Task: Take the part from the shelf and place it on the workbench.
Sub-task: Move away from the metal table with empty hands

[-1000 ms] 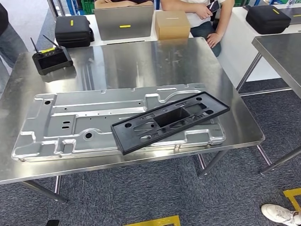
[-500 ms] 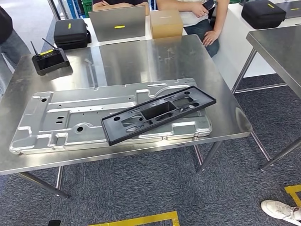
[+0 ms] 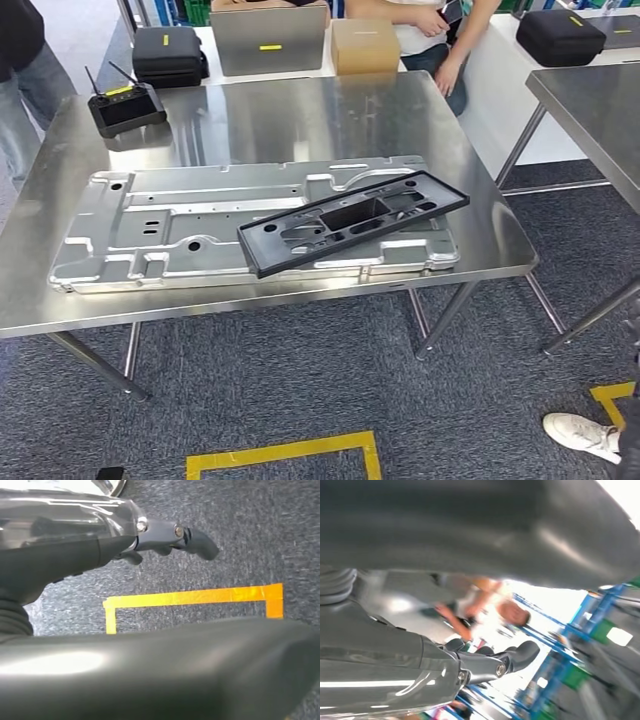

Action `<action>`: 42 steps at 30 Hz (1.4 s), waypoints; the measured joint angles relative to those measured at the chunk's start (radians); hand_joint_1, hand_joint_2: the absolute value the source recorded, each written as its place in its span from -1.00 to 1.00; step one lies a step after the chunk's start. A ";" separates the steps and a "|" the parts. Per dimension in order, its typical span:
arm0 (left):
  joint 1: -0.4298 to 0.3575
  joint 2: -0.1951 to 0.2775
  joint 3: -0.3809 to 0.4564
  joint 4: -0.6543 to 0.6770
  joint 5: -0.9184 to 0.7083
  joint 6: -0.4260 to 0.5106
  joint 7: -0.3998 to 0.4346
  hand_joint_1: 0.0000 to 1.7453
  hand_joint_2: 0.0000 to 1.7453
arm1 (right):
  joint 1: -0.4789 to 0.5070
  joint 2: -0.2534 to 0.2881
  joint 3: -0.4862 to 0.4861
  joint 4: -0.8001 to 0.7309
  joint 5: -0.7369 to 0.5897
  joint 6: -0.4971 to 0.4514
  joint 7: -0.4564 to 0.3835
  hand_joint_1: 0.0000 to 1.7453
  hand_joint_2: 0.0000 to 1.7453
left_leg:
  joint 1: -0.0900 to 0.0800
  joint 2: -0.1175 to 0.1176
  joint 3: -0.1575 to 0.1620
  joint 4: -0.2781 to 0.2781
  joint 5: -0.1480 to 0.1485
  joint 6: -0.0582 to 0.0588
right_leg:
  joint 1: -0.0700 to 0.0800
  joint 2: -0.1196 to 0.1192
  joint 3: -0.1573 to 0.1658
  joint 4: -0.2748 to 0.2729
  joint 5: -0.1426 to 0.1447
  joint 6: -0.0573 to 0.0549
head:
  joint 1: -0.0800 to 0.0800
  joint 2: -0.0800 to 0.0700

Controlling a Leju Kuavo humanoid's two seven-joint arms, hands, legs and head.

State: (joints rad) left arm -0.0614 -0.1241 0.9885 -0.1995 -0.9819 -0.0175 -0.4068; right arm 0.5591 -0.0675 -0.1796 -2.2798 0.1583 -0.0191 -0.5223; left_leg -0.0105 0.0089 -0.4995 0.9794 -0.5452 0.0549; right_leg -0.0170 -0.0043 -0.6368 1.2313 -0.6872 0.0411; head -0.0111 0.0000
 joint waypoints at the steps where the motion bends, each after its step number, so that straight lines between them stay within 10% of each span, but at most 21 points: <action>1: 0.000 0.000 0.001 0.000 0.000 0.000 0.000 -1.00 -1.00 | 0.000 0.013 0.000 0.018 0.001 0.015 0.005 -1.00 -1.00 | -0.001 0.002 -0.015 0.007 0.006 0.000 | 0.000 0.000 -0.002 0.037 -0.006 0.003 | 0.000 0.000; 3: 0.000 0.000 0.002 0.000 -0.001 0.000 0.000 -1.00 -1.00 | 0.001 0.040 0.000 0.054 0.005 0.042 0.012 -1.00 -1.00 | -0.001 0.005 -0.045 0.023 0.015 -0.002 | 0.000 0.000 0.046 0.005 0.038 0.007 | 0.000 0.000; 7: -0.001 -0.002 0.003 0.000 -0.002 0.001 0.000 -1.00 -1.00 | 0.000 0.090 0.000 0.120 0.017 0.090 0.037 -1.00 -1.00 | -0.004 0.006 -0.084 0.056 0.029 -0.018 | 0.005 0.000 0.201 -0.228 0.076 -0.003 | 0.000 0.000; 11: 0.001 -0.003 0.010 0.000 -0.002 0.004 0.000 -1.00 -1.00 | -0.002 0.146 -0.005 0.203 0.030 0.143 0.061 -1.00 -1.00 | 0.001 0.003 -0.098 0.070 0.020 -0.044 | 0.005 -0.005 0.189 -0.249 0.092 -0.035 | -0.001 0.000; 16: 0.003 -0.004 0.017 0.000 -0.002 0.006 0.002 -1.00 -1.00 | -0.010 0.234 -0.047 0.346 0.068 0.239 0.083 -1.00 -1.00 | 0.013 0.000 -0.137 0.295 -0.153 -0.072 | 0.003 -0.012 0.123 -0.245 0.141 -0.051 | -0.002 0.000; 18: 0.004 -0.004 0.019 0.000 -0.002 0.007 0.002 -1.00 -1.00 | -0.021 0.272 -0.083 0.409 0.094 0.282 0.081 -1.00 -1.00 | 0.016 0.000 -0.096 0.288 -0.109 -0.074 | 0.001 -0.013 0.091 -0.235 0.157 -0.047 | -0.002 0.000; 20: 0.004 -0.004 0.022 0.000 -0.001 0.007 0.000 -1.00 -1.00 | -0.031 0.307 -0.121 0.467 0.127 0.317 0.080 -1.00 -1.00 | 0.017 -0.003 0.003 0.160 -0.059 -0.071 | 0.001 -0.014 0.065 -0.222 0.169 -0.040 | -0.002 0.000; 23: 0.005 -0.004 0.033 0.000 0.010 0.006 -0.005 -1.00 -1.00 | -0.049 0.349 -0.169 0.561 0.181 0.333 0.079 -1.00 -1.00 | 0.013 -0.009 0.106 -0.006 -0.071 -0.055 | 0.003 -0.012 0.048 -0.211 0.190 -0.022 | -0.001 0.000; 26: 0.011 -0.005 0.047 0.000 0.019 0.003 -0.007 -1.00 -1.00 | -0.070 0.376 -0.215 0.686 0.236 0.321 0.062 -1.00 -1.00 | 0.012 -0.005 0.088 -0.019 -0.059 -0.033 | 0.001 -0.009 0.031 -0.208 0.197 -0.005 | -0.001 0.000; 31: 0.015 -0.004 0.066 0.000 0.019 0.000 -0.008 -1.00 -1.00 | -0.134 0.395 -0.320 0.897 0.338 0.311 0.059 -1.00 -1.00 | 0.006 0.007 0.011 -0.010 -0.003 -0.006 | 0.000 -0.002 -0.021 0.017 0.010 -0.001 | 0.002 0.000; 33: 0.015 -0.004 0.069 0.000 0.016 0.000 -0.008 -1.00 -1.00 | -0.173 0.397 -0.378 0.988 0.394 0.298 0.063 -1.00 -1.00 | 0.000 0.011 -0.026 0.004 0.015 -0.005 | 0.001 -0.001 0.007 0.049 0.039 0.000 | 0.002 0.000; 35: 0.012 -0.005 0.070 0.000 0.009 0.000 -0.008 -1.00 -1.00 | -0.218 0.396 -0.445 1.080 0.459 0.277 0.063 -1.00 -1.00 | -0.004 0.013 -0.060 0.022 0.028 -0.006 | 0.004 -0.001 0.098 -0.050 0.090 -0.008 | 0.002 0.000; 38: 0.005 -0.006 0.070 0.000 -0.003 0.000 -0.009 -1.00 -1.00 | -0.295 0.382 -0.549 1.228 0.543 0.237 0.063 -1.00 -1.00 | -0.008 0.013 -0.086 0.043 0.047 -0.016 | 0.014 0.000 0.230 -0.243 0.077 -0.025 | 0.000 0.000; 42: 0.001 -0.007 0.070 0.000 -0.015 0.002 -0.008 -1.00 -1.00 | -0.385 0.346 -0.679 1.457 0.638 0.148 0.093 -1.00 -1.00 | -0.004 0.009 -0.109 0.061 0.035 -0.038 | 0.012 -0.007 0.212 -0.274 0.099 -0.051 | -0.001 0.000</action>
State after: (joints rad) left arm -0.0605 -0.1309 1.0588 -0.1995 -0.9974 -0.0156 -0.4153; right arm 0.1744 0.2786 -0.8588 -0.8232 0.7964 0.1289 -0.4292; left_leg -0.0143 0.0174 -0.6080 1.0407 -0.5100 0.0168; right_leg -0.0050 -0.0109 -0.4251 0.9574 -0.5878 -0.0098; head -0.0118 0.0000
